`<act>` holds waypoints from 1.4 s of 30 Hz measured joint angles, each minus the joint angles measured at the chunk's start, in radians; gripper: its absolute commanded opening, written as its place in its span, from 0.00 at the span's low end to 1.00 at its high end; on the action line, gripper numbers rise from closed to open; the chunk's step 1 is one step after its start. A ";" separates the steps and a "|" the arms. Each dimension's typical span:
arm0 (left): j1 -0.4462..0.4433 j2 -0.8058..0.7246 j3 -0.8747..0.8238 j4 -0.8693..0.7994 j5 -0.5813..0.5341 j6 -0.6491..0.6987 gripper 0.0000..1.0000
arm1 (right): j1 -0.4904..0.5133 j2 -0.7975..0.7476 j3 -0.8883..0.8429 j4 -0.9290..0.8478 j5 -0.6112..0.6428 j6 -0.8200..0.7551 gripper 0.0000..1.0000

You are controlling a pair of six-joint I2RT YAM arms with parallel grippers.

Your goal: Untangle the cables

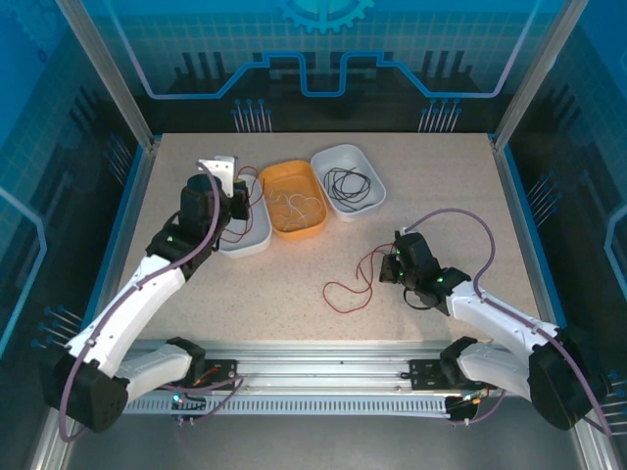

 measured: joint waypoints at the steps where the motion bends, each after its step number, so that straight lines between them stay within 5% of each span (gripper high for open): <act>1: 0.009 0.009 -0.010 0.018 0.000 0.013 0.00 | 0.000 0.000 0.000 -0.002 0.000 0.000 0.00; 15: 0.089 0.213 -0.073 0.192 -0.008 0.162 0.00 | 0.000 -0.016 0.001 -0.031 0.000 0.000 0.00; 28: 0.089 0.436 -0.069 0.140 -0.066 0.132 0.00 | -0.002 -0.026 0.001 -0.031 0.000 0.000 0.00; 31: 0.089 0.453 -0.068 0.119 -0.072 0.116 0.28 | -0.002 -0.029 0.001 -0.031 0.000 0.000 0.00; 42: 0.092 0.432 -0.079 0.083 -0.018 0.034 0.78 | -0.002 -0.032 0.001 -0.032 0.000 0.000 0.00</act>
